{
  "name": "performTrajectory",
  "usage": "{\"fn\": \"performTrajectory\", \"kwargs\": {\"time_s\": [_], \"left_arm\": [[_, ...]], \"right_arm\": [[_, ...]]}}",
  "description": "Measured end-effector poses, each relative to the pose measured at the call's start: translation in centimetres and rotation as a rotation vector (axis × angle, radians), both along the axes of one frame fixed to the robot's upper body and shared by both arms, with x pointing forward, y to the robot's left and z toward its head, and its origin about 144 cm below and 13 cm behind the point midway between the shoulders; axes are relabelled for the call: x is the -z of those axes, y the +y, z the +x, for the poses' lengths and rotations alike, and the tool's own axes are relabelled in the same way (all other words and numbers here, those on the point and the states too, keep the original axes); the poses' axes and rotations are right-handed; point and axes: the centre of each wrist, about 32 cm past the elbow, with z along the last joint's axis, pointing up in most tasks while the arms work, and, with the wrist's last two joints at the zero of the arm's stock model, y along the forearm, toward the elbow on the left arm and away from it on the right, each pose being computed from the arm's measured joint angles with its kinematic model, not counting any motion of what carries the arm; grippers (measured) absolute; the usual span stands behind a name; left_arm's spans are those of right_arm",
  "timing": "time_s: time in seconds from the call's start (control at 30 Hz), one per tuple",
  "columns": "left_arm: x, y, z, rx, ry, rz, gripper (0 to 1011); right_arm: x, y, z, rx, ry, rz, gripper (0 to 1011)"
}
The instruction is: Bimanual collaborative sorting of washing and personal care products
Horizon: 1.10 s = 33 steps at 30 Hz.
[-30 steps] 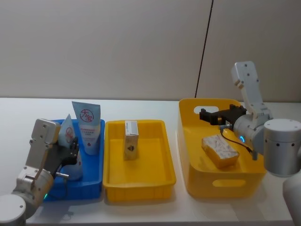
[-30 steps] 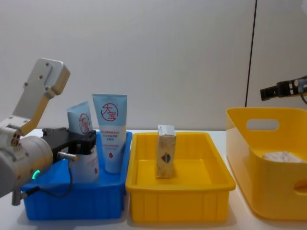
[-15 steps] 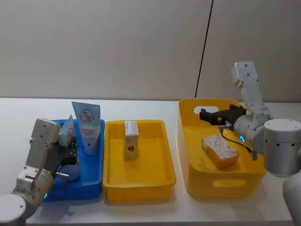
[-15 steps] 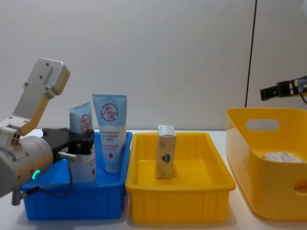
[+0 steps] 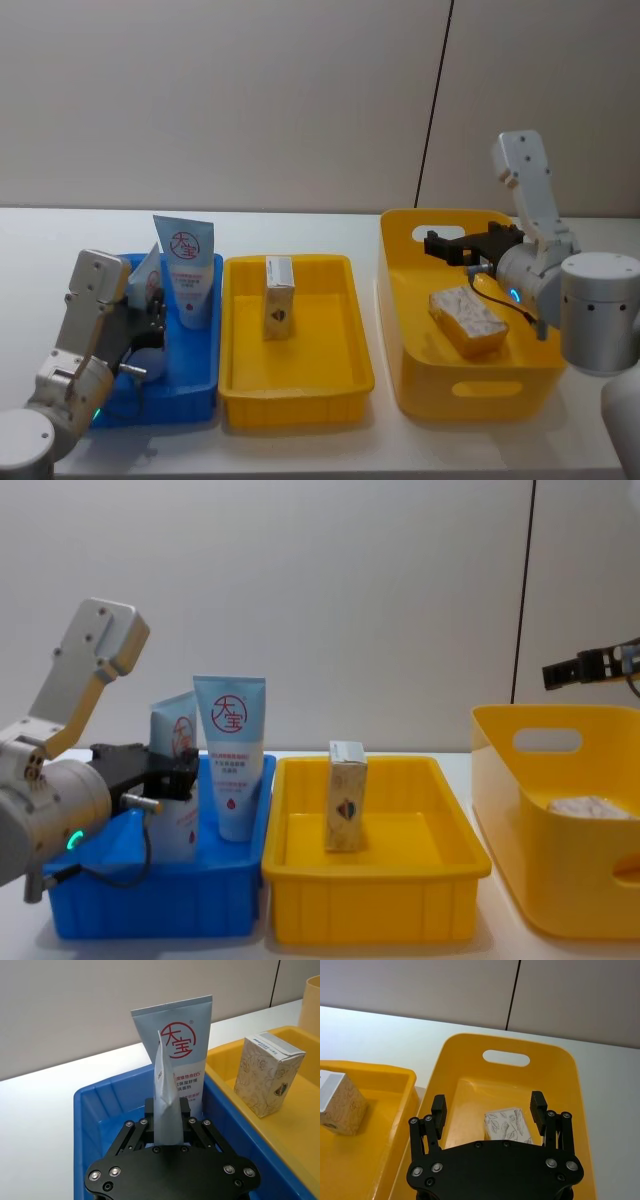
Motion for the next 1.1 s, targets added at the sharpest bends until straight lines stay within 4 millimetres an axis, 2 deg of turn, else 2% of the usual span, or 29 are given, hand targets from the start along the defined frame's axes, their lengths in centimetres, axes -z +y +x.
{"fn": "performTrajectory", "kwargs": {"time_s": [0.17,0.6,1.1], "left_arm": [[-0.6,0.2,0.3,0.022,-0.017,0.020,235],[-3.8,1.0,0.9,0.078,-0.082,0.070,235],[-10.4,2.0,0.8,0.157,-0.168,0.091,235]], "right_arm": [[0.0,0.0,0.0,0.000,0.000,0.000,1002],[0.0,0.0,0.0,0.000,0.000,0.000,1002],[0.1,0.0,0.0,-0.004,-0.003,-0.002,1002]]}}
